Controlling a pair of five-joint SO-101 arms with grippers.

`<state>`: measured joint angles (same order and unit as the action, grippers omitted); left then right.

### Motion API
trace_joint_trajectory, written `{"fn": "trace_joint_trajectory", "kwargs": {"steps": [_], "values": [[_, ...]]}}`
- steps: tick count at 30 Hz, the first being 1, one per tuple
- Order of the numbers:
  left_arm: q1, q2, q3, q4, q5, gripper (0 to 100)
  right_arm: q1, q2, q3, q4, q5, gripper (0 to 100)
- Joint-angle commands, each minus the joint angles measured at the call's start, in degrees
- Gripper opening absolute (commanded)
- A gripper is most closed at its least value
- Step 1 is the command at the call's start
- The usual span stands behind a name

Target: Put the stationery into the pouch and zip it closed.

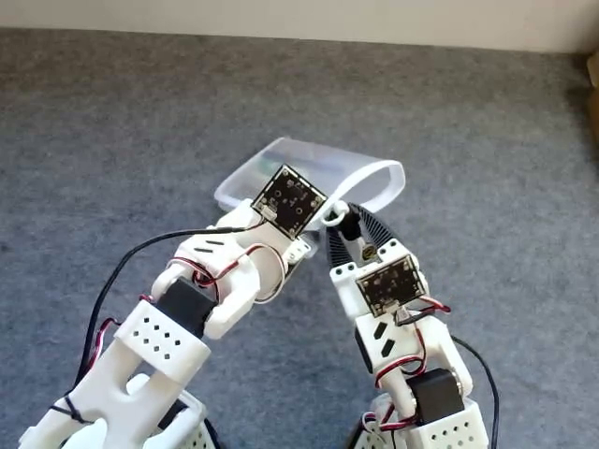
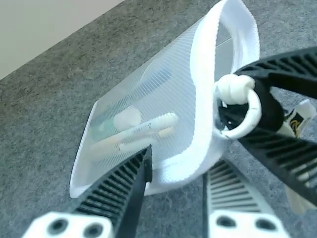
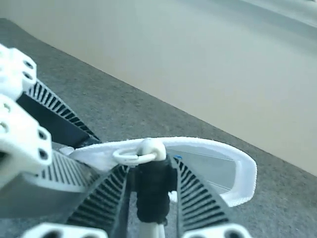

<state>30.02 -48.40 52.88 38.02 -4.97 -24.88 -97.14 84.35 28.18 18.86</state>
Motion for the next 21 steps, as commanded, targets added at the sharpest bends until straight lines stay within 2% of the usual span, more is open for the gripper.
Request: {"fn": "trace_joint_trajectory", "kwargs": {"steps": [1,4,9,14,21], "values": [[3.1,-0.8,-1.8,-2.6,0.4,8,-2.9,0.0,-0.9,0.9,0.7,0.4],[3.2,-0.8,-1.9,-2.6,0.4,0,-2.9,0.0,-0.9,0.8,0.7,0.4],[3.1,-1.2,-1.9,-2.5,0.6,1,-0.6,0.0,-1.4,0.3,0.7,0.4],[2.9,-1.3,-2.0,-0.7,0.8,1,6.0,0.0,-2.5,-4.5,0.1,0.4],[1.7,-1.3,-2.2,1.6,0.7,0,9.8,0.7,-2.4,-11.3,0.2,0.4]]}}
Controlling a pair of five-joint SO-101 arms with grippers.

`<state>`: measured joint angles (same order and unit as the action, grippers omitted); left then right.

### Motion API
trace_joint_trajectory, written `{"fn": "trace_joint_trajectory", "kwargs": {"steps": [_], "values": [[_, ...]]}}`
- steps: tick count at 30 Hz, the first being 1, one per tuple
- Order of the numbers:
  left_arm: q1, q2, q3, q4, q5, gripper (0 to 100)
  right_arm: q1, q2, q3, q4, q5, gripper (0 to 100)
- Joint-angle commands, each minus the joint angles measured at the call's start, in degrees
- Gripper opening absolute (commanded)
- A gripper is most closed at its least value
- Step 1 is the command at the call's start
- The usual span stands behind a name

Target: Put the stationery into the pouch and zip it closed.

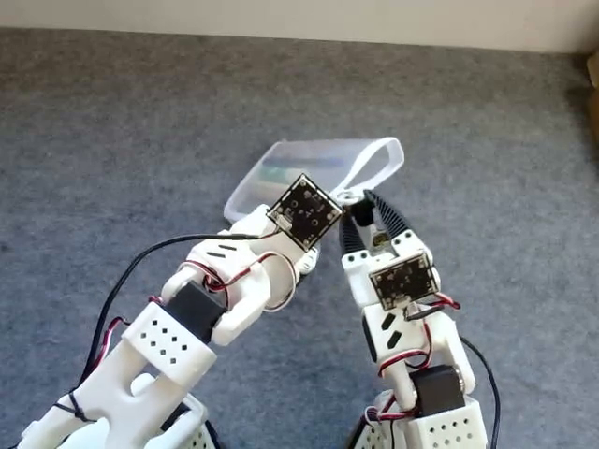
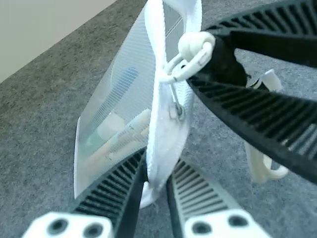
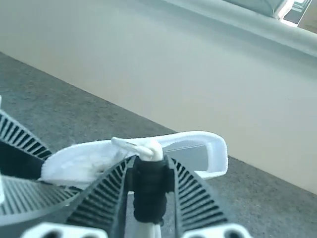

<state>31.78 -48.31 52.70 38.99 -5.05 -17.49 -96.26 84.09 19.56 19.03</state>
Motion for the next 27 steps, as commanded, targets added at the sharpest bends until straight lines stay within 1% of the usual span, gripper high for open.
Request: {"fn": "trace_joint_trajectory", "kwargs": {"steps": [1,6,12,15,18,21,23,27], "values": [[-0.7,-1.4,-2.1,0.6,0.8,0,2.8,-0.2,-2.2,-2.9,0.0,0.4],[-3.6,-1.5,-2.3,1.5,0.8,0,4.8,-0.2,-2.2,-2.9,0.4,0.4],[-6.0,-1.5,-8.0,10.3,0.7,0,6.4,-0.2,-2.7,-2.9,0.4,0.4],[-7.4,-1.5,-8.5,11.9,0.6,0,6.4,-0.2,-2.7,-2.9,0.5,0.4],[-7.4,-1.5,-8.5,13.7,-0.4,0,6.4,-0.2,-2.7,-2.9,0.6,0.4],[-7.4,-1.9,-8.7,15.8,-1.2,0,6.4,-0.2,-2.7,-2.8,4.3,0.4],[-7.4,-3.9,-8.0,17.0,-1.4,0,6.4,-0.2,-2.7,-2.8,6.2,0.4],[-7.3,-10.9,-6.4,19.6,-1.4,0,6.4,-0.2,-2.3,-2.7,6.4,0.4]]}}
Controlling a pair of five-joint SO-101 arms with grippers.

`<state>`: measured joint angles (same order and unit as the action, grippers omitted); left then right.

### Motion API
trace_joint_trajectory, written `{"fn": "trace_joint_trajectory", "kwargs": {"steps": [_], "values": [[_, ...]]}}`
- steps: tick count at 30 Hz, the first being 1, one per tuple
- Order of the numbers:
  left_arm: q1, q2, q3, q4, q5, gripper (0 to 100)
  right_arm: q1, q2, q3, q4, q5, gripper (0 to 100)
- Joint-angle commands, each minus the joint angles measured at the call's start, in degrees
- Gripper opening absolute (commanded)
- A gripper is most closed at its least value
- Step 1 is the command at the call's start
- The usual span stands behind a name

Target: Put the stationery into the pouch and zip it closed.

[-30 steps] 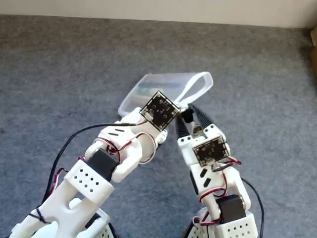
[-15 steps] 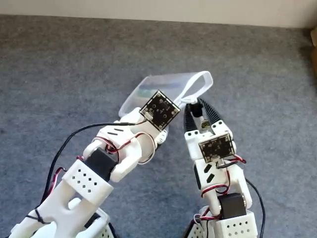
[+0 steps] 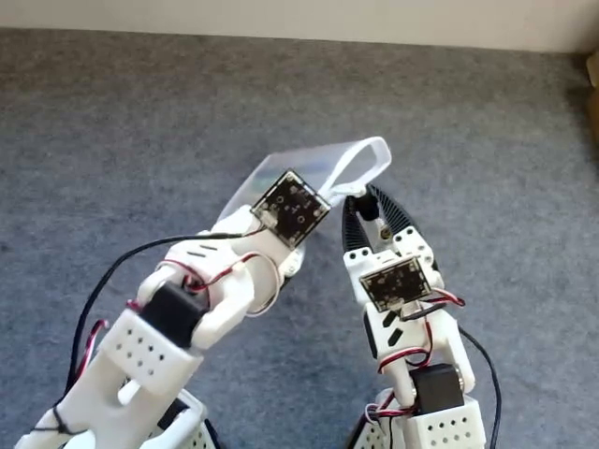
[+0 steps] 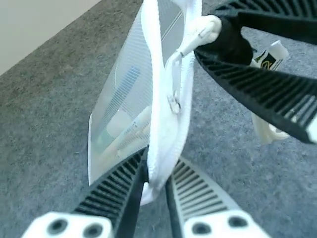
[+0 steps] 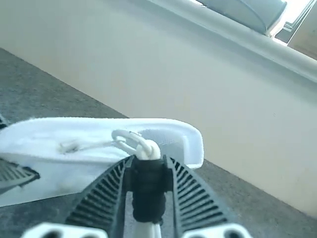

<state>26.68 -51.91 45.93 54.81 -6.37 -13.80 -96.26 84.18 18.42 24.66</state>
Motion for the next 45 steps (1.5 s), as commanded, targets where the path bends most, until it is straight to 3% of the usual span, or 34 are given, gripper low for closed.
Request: {"fn": "trace_joint_trajectory", "kwargs": {"steps": [1,14,28,45], "values": [[-2.2,-9.1,1.0,4.5,-0.1,0,2.7,-0.2,-2.6,-1.5,0.8,0.4],[-2.3,-24.7,8.7,12.4,-0.3,0,3.6,-0.2,-2.3,-1.4,0.9,0.4],[-2.5,-36.4,13.2,18.1,-6.9,0,7.6,-0.2,-2.3,-1.4,3.0,0.4],[-14.0,-46.8,15.7,22.1,-13.1,0,17.7,-0.3,1.4,-1.5,5.0,0.4]]}}
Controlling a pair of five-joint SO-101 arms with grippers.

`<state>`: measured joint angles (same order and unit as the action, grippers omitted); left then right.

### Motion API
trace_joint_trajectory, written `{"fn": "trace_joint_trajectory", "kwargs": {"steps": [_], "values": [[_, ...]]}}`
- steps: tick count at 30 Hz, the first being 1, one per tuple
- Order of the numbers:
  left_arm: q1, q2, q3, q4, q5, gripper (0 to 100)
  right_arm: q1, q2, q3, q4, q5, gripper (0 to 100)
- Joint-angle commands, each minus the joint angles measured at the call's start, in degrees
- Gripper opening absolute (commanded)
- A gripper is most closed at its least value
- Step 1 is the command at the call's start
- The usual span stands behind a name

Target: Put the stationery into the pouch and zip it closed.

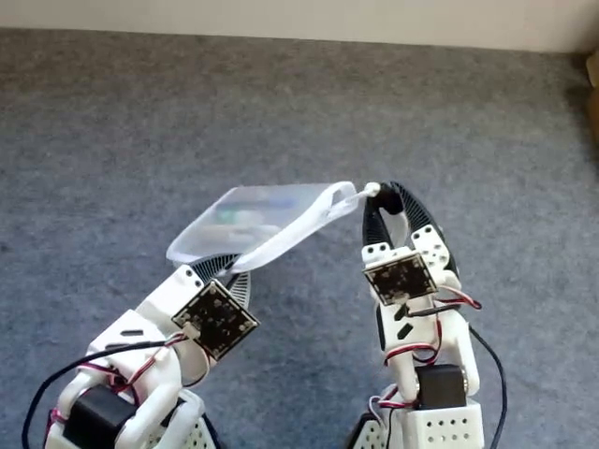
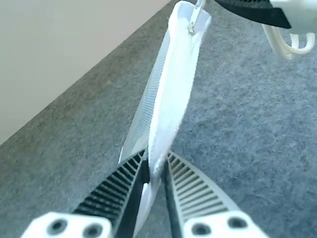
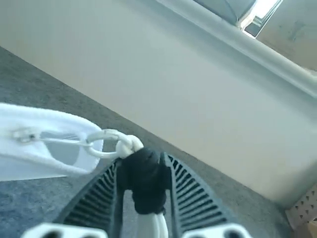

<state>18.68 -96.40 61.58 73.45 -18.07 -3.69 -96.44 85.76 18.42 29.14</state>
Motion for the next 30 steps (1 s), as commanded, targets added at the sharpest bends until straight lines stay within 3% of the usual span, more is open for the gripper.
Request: {"fn": "trace_joint_trajectory", "kwargs": {"steps": [1,6,15,24,30], "values": [[-6.9,-2.8,0.2,3.4,-2.0,0,8.2,-0.1,0.4,-1.5,0.8,0.4],[-11.5,-4.4,0.2,3.4,-2.2,0,10.9,-0.7,3.3,-1.5,6.1,0.4],[-14.4,-7.0,3.0,3.0,-2.2,0,15.6,-0.7,3.8,-1.4,6.4,0.4],[-14.0,-7.5,3.8,2.9,-1.9,0,15.2,-0.7,5.0,-1.3,6.2,0.5],[-13.9,-7.5,3.9,2.6,-1.8,0,7.9,-0.7,5.0,5.3,6.1,0.5]]}}
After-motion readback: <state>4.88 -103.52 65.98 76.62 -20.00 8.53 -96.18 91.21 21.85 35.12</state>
